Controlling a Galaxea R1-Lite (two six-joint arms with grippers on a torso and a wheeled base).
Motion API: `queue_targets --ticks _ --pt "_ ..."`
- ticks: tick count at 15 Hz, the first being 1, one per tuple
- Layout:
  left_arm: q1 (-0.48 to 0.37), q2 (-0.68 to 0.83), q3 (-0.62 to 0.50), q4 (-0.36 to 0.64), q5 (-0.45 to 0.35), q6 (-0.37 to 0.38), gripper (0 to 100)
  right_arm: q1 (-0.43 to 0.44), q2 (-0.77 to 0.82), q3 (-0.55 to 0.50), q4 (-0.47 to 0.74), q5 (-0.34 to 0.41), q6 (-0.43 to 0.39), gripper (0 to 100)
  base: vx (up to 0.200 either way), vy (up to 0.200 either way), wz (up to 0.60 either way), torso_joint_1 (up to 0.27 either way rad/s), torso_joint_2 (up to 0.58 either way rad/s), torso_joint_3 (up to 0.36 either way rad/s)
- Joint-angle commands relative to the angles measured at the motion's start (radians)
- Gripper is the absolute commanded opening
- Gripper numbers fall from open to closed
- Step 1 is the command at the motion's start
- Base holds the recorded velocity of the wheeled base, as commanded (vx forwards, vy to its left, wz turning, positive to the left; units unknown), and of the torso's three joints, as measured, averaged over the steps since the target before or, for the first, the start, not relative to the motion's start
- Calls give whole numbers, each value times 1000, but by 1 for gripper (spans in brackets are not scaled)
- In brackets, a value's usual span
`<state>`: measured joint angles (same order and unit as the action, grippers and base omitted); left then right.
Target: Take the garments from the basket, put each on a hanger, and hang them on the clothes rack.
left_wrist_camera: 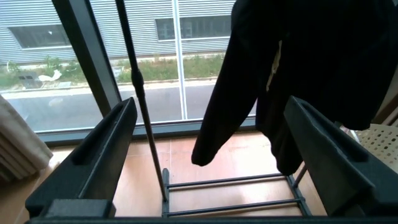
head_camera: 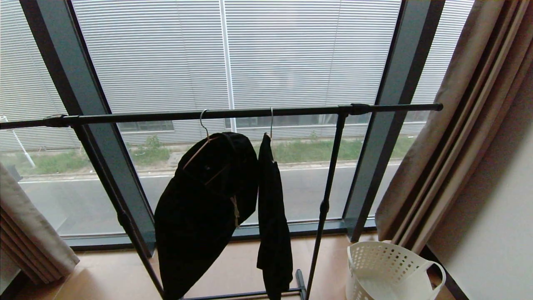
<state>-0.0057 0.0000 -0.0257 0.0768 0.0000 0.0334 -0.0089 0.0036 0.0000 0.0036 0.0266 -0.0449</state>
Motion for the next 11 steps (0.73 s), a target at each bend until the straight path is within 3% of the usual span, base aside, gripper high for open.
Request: queue_targets --ticks 1,11 --pt "0 0 0 0 -2 -12 100 0 -4 0 -1 1 7 100 0 0 0 0 0 0" --pt "1 2 -2 0 -2 -30 100 1 -4 0 1 3 3 100 0 0 0 0 0 0"
